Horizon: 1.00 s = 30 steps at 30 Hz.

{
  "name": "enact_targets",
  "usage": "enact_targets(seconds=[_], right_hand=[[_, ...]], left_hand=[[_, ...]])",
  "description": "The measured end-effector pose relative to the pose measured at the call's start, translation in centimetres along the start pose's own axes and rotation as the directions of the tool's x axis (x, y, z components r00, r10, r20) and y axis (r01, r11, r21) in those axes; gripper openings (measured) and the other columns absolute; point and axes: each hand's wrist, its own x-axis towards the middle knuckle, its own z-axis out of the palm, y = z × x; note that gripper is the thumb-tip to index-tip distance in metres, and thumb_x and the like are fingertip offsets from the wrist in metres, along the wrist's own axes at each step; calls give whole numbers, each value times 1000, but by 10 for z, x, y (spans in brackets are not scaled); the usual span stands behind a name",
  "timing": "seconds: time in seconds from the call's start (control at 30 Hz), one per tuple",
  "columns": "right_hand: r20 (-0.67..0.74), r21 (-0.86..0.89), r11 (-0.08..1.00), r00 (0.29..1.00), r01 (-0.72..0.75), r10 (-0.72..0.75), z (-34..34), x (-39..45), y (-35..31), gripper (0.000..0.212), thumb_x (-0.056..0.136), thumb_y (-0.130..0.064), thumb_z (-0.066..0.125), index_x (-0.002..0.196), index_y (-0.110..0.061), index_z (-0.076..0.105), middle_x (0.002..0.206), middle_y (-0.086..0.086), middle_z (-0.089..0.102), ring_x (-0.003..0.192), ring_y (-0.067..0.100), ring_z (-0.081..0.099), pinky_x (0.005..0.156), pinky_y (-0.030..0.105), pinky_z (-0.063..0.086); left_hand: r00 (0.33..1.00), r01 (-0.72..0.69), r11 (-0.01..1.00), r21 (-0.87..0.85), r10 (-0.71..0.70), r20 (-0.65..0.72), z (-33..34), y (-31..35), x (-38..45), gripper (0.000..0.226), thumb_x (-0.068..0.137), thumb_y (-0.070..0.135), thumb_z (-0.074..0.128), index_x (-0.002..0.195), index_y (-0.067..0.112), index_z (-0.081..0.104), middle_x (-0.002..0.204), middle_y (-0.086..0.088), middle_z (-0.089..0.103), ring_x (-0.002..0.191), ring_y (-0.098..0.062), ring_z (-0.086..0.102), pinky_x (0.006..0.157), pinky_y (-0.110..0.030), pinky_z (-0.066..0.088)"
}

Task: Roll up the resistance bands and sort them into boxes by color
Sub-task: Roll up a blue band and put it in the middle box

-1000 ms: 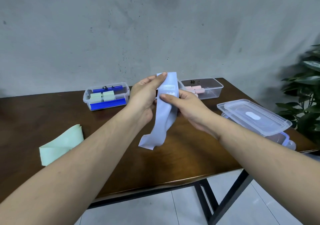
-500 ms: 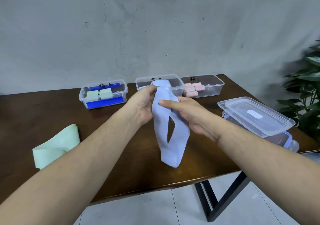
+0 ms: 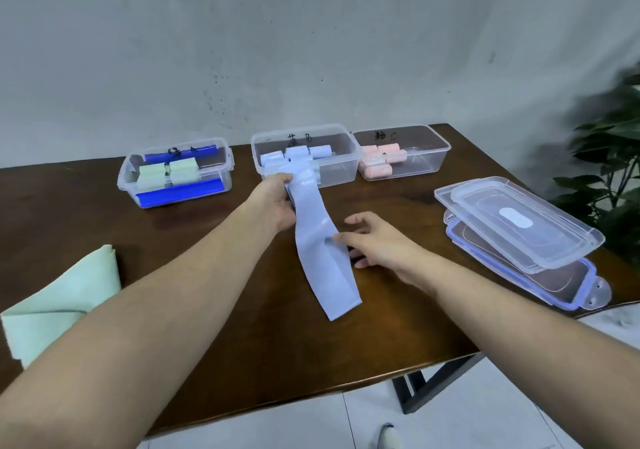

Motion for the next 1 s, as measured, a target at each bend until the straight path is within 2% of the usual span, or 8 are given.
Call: enact_targets(seconds=[0.17,0.3,0.47,0.53,0.6,0.77,0.9,1.0], right_hand=[[-28,-408,894,976,184,-214,-4,12,12,31,90,-40,68,119,-33,58,109,-10,58,93,8,61,79,24,53],[105,-420,845,943,331,-317,-5,12,24,17,90,-37,70,106,-32,66,100,-12,59,88,2,58,76,18,47],[192,-457,752,878,476,-439,-5,1,34,24,91,-45,67,114,-38,67,108,-21,52,88,-6,54,76,11,44],[243,-440,731,853,521,-462,-8,-6,40,25,92,-45,66,116,-38,69,109,-23,52,95,-1,56,82,15,46],[297,-459,686,825,565,-480,-12,-14,50,29,92,-46,65,119,-36,70,117,-23,55,110,2,54,94,20,45],[354,-552,526,753,647,-554,-24,-36,71,45,87,-52,63,127,-30,69,136,-19,57,127,1,46,109,28,40],[328,-582,458,709,672,-624,-24,-44,84,37,93,-43,63,125,-27,70,135,-15,61,128,4,49,108,35,43],[289,-592,445,692,672,-662,-18,-50,90,32,96,-40,58,121,-27,72,130,-13,65,125,6,52,106,36,45]], left_hand=[[998,-50,994,99,54,-40,6,-7,33,22,101,17,54,122,12,57,97,-9,67,83,-22,66,65,-38,55],[982,-129,964,231,157,-104,0,-20,50,35,95,14,61,130,10,57,113,-11,67,99,-25,67,87,-40,56],[955,-204,909,364,267,-130,-10,-33,46,41,97,17,57,137,18,51,122,1,58,112,-16,54,93,-30,46],[936,-253,859,445,333,-111,-20,-40,41,43,96,15,55,138,20,51,132,3,55,121,-16,51,105,-33,42],[923,-290,805,517,378,-71,-28,-49,27,34,96,14,54,129,22,57,128,3,60,117,-13,55,99,-29,46],[854,-470,560,682,484,191,-45,-80,-21,17,95,17,58,100,30,67,109,6,66,95,-6,62,73,-12,44],[741,-650,303,697,454,495,-58,-110,-52,10,87,19,73,95,26,71,105,10,62,95,1,58,82,-7,39],[641,-727,68,683,425,639,-69,-129,-68,24,80,40,77,100,28,73,106,20,60,103,-4,58,93,-18,39]])
